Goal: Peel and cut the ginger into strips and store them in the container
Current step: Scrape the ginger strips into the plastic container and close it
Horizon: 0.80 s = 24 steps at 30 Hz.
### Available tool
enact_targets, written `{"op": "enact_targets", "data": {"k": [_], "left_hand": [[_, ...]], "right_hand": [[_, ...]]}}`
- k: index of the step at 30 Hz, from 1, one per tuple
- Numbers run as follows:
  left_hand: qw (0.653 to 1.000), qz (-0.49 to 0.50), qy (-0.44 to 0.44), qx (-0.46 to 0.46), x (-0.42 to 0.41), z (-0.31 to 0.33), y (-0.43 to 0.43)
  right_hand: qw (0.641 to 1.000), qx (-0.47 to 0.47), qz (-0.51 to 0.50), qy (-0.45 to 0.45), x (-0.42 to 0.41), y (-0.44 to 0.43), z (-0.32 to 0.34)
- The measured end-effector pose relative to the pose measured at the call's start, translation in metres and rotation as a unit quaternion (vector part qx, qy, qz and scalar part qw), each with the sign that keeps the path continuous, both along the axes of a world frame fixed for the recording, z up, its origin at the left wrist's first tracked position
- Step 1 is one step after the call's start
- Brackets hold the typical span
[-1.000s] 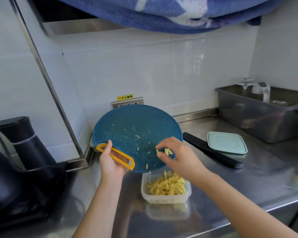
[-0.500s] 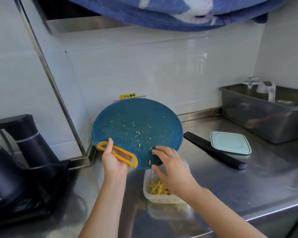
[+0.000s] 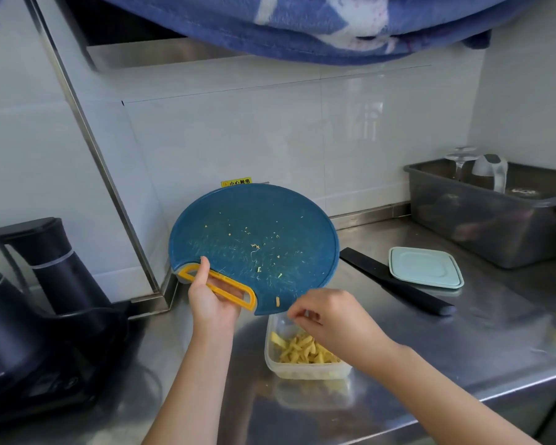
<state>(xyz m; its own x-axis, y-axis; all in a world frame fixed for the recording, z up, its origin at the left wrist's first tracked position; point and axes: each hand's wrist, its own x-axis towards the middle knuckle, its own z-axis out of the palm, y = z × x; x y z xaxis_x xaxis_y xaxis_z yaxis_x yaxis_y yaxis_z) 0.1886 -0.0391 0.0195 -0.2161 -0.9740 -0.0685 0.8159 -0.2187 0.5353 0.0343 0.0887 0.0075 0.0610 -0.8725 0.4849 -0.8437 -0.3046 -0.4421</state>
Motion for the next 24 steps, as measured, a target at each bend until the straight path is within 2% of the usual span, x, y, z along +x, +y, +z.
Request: {"op": "enact_targets", "data": {"k": [3, 6, 10, 12, 20, 24], "left_hand": [[1.000, -0.010, -0.010, -0.008, -0.001, 0.002, 0.006], [0.999, -0.031, -0.005, -0.024, -0.001, 0.001, 0.008], [0.998, -0.042, -0.010, -0.037, -0.002, 0.002, 0.011], [0.998, -0.044, -0.010, -0.045, -0.001, 0.003, 0.012], [0.999, -0.024, 0.002, -0.044, -0.001, 0.006, 0.007], [0.999, -0.015, -0.004, -0.040, -0.004, 0.008, 0.006]], "right_hand": [[0.999, -0.005, 0.026, -0.029, 0.005, -0.014, 0.024], [0.999, -0.044, 0.006, -0.029, 0.008, -0.041, 0.045], [0.997, 0.063, -0.007, 0.052, 0.007, -0.074, 0.055], [0.993, 0.077, 0.008, 0.093, 0.006, -0.076, 0.047], [0.986, -0.046, 0.085, 0.136, 0.002, -0.018, -0.008], [0.981, -0.049, 0.095, 0.161, -0.007, 0.002, -0.018]]}}
